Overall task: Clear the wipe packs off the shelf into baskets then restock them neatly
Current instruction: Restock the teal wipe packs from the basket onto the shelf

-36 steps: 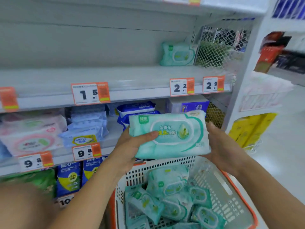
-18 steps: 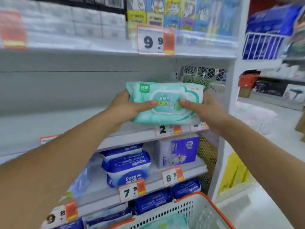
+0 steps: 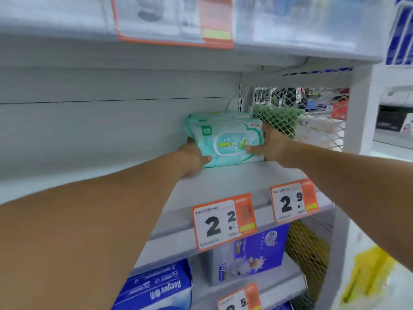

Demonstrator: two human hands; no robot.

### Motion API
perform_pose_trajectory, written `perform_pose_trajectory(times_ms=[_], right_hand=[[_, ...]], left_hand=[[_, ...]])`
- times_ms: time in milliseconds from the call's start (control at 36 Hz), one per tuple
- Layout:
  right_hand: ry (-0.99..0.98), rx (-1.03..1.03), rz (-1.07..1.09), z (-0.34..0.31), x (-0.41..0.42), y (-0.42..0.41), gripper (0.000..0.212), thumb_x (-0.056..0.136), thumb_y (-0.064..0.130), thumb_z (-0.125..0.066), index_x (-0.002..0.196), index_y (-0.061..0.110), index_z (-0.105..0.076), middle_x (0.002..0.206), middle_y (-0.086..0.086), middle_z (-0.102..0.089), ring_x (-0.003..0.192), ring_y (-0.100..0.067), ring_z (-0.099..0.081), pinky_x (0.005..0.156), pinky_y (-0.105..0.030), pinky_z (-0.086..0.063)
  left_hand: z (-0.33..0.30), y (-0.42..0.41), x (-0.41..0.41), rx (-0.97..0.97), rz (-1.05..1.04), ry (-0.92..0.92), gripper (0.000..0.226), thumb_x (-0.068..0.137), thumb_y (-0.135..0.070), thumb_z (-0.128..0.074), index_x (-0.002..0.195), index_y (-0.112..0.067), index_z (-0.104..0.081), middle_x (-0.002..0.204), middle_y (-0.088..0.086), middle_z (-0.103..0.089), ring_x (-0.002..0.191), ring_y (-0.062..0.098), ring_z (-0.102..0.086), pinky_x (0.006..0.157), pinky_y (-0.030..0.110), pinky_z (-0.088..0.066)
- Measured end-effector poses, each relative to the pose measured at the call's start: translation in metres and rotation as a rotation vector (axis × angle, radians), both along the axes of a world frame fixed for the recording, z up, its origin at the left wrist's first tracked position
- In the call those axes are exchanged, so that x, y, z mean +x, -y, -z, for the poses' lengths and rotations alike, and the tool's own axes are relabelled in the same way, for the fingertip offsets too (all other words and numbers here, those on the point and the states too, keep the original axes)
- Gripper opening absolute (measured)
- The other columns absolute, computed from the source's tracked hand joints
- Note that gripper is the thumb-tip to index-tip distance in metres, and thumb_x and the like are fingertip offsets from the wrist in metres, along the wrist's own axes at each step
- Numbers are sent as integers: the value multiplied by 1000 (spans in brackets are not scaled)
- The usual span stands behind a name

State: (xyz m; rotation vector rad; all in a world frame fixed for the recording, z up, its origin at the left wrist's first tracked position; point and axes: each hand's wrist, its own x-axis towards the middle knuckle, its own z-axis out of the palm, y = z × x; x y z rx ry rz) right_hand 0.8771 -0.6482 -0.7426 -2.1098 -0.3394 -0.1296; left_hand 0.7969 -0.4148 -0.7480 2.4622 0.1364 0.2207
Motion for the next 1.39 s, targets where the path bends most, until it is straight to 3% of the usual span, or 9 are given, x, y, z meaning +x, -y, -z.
perform_pose_trajectory(times_ms=[528, 611, 694, 889, 1000, 1083, 1194, 1250, 1389], right_hand=[[-148, -128, 56, -4, 19, -10, 48, 93, 36, -69, 130, 13, -50, 118, -9, -59, 89, -24, -55, 74, -34, -50], [-183, -293, 64, -14, 5, -14, 64, 93, 45, -64, 144, 12, -44, 139, -8, -52, 119, -33, -54, 100, -48, -49], [-25, -486, 87, -25, -25, -20, 56, 99, 41, -57, 143, 8, -48, 144, -12, -50, 125, -34, -51, 108, -46, -44], [647, -291, 123, -3, -173, -39, 22, 89, 37, -66, 103, 21, -74, 106, 0, -74, 101, -22, -67, 88, -35, -52], [942, 12, 136, 39, -262, -48, 29, 91, 31, -57, 68, 15, -66, 65, 3, -65, 64, -18, -60, 63, -36, -46], [873, 116, 132, 108, -305, -51, 36, 92, 34, -54, 60, 18, -58, 57, 6, -55, 56, -19, -51, 56, -37, -42], [307, 16, 69, 248, -337, -55, 18, 83, 43, -60, 65, 38, -57, 54, 17, -54, 51, 0, -51, 54, -11, -43], [-71, -69, -79, 306, -355, -53, 23, 79, 35, -69, 66, 53, -63, 59, 15, -59, 59, 2, -56, 62, -16, -49], [-421, -335, -272, 392, -407, -35, 58, 57, 37, -77, 103, 52, -45, 68, 7, -53, 56, -2, -51, 58, -15, -42]], left_hand=[[-8, 8, 23, 303, -35, -161, 79, 101, -50, -41, 157, -6, -6, 163, 12, -17, 146, 31, -28, 119, 40, -26], [-13, 8, 9, 262, -5, -197, 69, 100, -54, -42, 147, -5, -38, 147, 10, -46, 133, 32, -46, 111, 39, -38], [-17, 6, -14, 64, 91, -271, 72, 95, -55, -51, 153, -18, -30, 154, 0, -39, 133, 26, -45, 113, 42, -37], [-27, 20, -134, 556, 125, 385, 36, 95, -41, -56, 126, -23, -60, 127, 3, -63, 116, 27, -57, 93, 34, -47], [-4, 21, -214, 521, 286, 777, 17, 94, -29, -54, 101, -20, -67, 101, -3, -68, 93, 21, -60, 80, 36, -49], [52, 24, -271, 394, 348, 916, 10, 91, -23, -58, 90, -17, -66, 88, -3, -65, 83, 18, -56, 74, 26, -44], [174, 11, -322, 163, 174, 203, 24, 88, -43, -55, 111, -35, -54, 114, -15, -61, 103, 5, -57, 89, 28, -49], [235, 0, -341, 80, 128, -165, 37, 93, -42, -54, 129, -39, -49, 137, -14, -52, 121, 6, -52, 104, 23, -40], [319, -11, -400, 22, 132, -478, 62, 88, -40, -67, 143, -21, -44, 143, -1, -51, 129, 16, -50, 97, 19, -38]])
